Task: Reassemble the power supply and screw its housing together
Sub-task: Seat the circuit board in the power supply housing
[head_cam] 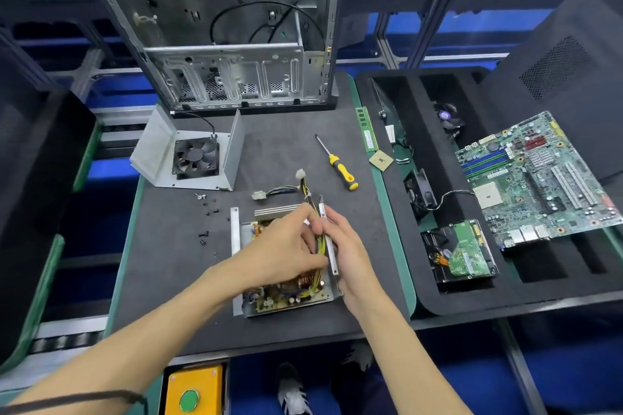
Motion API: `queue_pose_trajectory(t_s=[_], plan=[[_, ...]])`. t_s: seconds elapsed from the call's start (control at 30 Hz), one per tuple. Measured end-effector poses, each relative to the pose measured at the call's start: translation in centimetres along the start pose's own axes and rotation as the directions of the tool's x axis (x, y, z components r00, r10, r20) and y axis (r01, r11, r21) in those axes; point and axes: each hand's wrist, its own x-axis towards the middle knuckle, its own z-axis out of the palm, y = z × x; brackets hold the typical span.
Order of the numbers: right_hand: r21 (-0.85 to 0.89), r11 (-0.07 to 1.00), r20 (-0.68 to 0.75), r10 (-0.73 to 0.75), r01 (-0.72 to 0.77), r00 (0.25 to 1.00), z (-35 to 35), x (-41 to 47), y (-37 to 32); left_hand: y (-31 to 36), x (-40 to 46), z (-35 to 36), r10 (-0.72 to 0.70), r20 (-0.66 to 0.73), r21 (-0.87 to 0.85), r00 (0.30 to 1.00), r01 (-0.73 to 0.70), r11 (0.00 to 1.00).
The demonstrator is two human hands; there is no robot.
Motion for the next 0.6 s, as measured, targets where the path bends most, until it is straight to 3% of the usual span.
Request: queue_pose_trajectory(t_s=[0.23, 0.43, 0.6], plan=[[-0.24, 0.954, -0.004, -0.185, 0.179, 0.983, 0.3, -0.6, 0.1, -1.0, -2.4, -2.8, 0.023, -0.038, -0.142, 0.999, -0.028, 0.989], [-0.358, 0.901, 0.0, -0.261, 0.244, 0.965, 0.7, -0.5, 0.3, -1.2, -2.3, -2.1, 0.075, -0.033, 0.126, 0.997, -0.071, 0.989], [-0.333, 0.915, -0.022, -0.247, 0.226, 0.969, 0.8, -0.5, 0.4, -0.7, -1.4, -1.4, 0.11, 0.06, 0.138, 0.992, -0.118, 0.983]])
